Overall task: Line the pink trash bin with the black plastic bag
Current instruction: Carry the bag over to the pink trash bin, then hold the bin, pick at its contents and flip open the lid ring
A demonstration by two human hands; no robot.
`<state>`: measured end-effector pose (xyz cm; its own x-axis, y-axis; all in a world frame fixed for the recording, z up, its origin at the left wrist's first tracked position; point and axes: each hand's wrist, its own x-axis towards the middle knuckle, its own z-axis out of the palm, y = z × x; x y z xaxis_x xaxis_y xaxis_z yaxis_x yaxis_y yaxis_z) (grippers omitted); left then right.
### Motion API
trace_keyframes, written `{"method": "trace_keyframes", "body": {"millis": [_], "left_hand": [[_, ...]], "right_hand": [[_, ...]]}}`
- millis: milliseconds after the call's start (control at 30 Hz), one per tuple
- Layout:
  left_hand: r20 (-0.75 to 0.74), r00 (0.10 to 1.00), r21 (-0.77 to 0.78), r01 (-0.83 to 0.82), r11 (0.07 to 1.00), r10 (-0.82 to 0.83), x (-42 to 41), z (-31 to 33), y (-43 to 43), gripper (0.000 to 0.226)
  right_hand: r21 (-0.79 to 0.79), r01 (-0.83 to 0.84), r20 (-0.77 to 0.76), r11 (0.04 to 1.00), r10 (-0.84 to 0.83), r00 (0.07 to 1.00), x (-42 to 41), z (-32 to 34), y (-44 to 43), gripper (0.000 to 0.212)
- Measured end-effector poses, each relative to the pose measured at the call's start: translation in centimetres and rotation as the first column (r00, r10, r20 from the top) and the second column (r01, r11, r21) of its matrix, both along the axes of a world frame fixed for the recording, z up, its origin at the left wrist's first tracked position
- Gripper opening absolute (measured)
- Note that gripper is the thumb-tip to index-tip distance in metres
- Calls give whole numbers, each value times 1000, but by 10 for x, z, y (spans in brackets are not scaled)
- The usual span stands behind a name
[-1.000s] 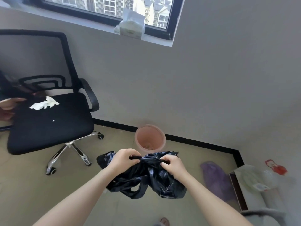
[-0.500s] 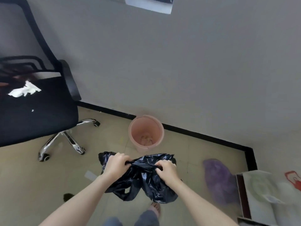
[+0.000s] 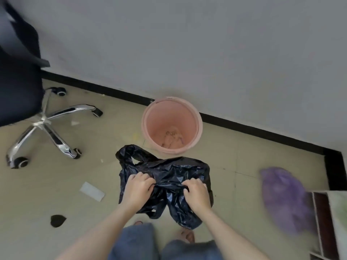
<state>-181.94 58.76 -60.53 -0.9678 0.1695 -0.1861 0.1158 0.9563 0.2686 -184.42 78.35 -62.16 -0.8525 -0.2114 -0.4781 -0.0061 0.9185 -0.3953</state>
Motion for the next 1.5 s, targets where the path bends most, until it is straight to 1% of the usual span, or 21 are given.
{"method": "trace_keyframes", "body": {"millis": [133,233,300,333,400,467,500,533,600,633,667,733,767,833,867,967,1100,1167,1233,1367,1500], "left_hand": [[-28,997,-89,66,994,-69,-13,-113,-1,29],[27,996,-106,85,991,-83,-26,-196,-3,31],[31,999,-95,37,995,-34,-31,-239,-9,21],[88,996,-105,8,994,1,-34,-261,-12,20],[206,977,-82,-40,996,57,-35,-287,-14,34],[201,966,21,-171,985,163,-36,-293,-13,44],[175,948,130,-291,948,267,-38,-285,-12,47],[172,902,269,-431,862,397,-43,-272,-10,48],[242,747,558,-629,541,619,-62,-242,-7,49],[290,694,648,-649,398,659,-78,-225,-6,52],[319,668,706,-641,302,672,-95,-211,-5,55],[346,649,766,-612,195,677,-124,-193,-4,58],[343,653,786,-593,174,676,-134,-189,-3,56],[291,684,819,-540,196,669,-145,-185,0,45],[277,694,817,-534,217,664,-146,-185,2,42],[287,701,798,-552,242,653,-145,-187,1,50],[265,693,803,-544,244,670,-149,-184,-10,41],[282,676,774,-580,255,681,-148,-183,-17,55],[289,676,740,-607,291,678,-144,-184,-23,63],[283,694,670,-636,382,662,-133,-184,-22,54],[299,701,560,-678,475,648,-128,-178,-5,70]], "right_hand": [[93,-116,-87,989,124,988,-19,-113,-8,27],[112,-159,-99,981,170,980,-35,-199,-12,30],[109,-192,-92,975,203,975,-39,-246,-14,32],[116,-209,-75,971,218,973,-41,-265,-14,32],[121,-232,-48,965,239,970,-42,-285,-12,33],[87,-219,-62,972,225,972,-43,-280,-12,41],[33,-189,-138,981,192,972,-44,-270,-11,43],[-37,-140,-256,989,126,958,-46,-257,-9,39],[-198,80,-439,977,-161,884,-58,-229,-5,23],[-311,214,-439,926,-339,832,-72,-215,-3,20],[-412,328,-393,850,-490,778,-90,-202,-1,22],[-544,470,-284,695,-679,677,-127,-183,1,33],[-592,509,-207,625,-728,654,-143,-176,0,41],[-649,557,-56,518,-763,644,-168,-164,-5,53],[-651,568,-13,504,-755,656,-175,-162,-8,57],[-602,556,-39,573,-716,697,-177,-157,-15,56],[-553,602,-24,576,-733,680,-155,-157,-30,66],[-492,613,-17,618,-711,703,-140,-160,-36,69],[-386,601,-38,700,-663,748,-128,-160,-37,67],[-126,501,-92,856,-513,853,-130,-149,-21,63],[-48,425,-101,904,-427,898,-142,-137,-8,54]]}}
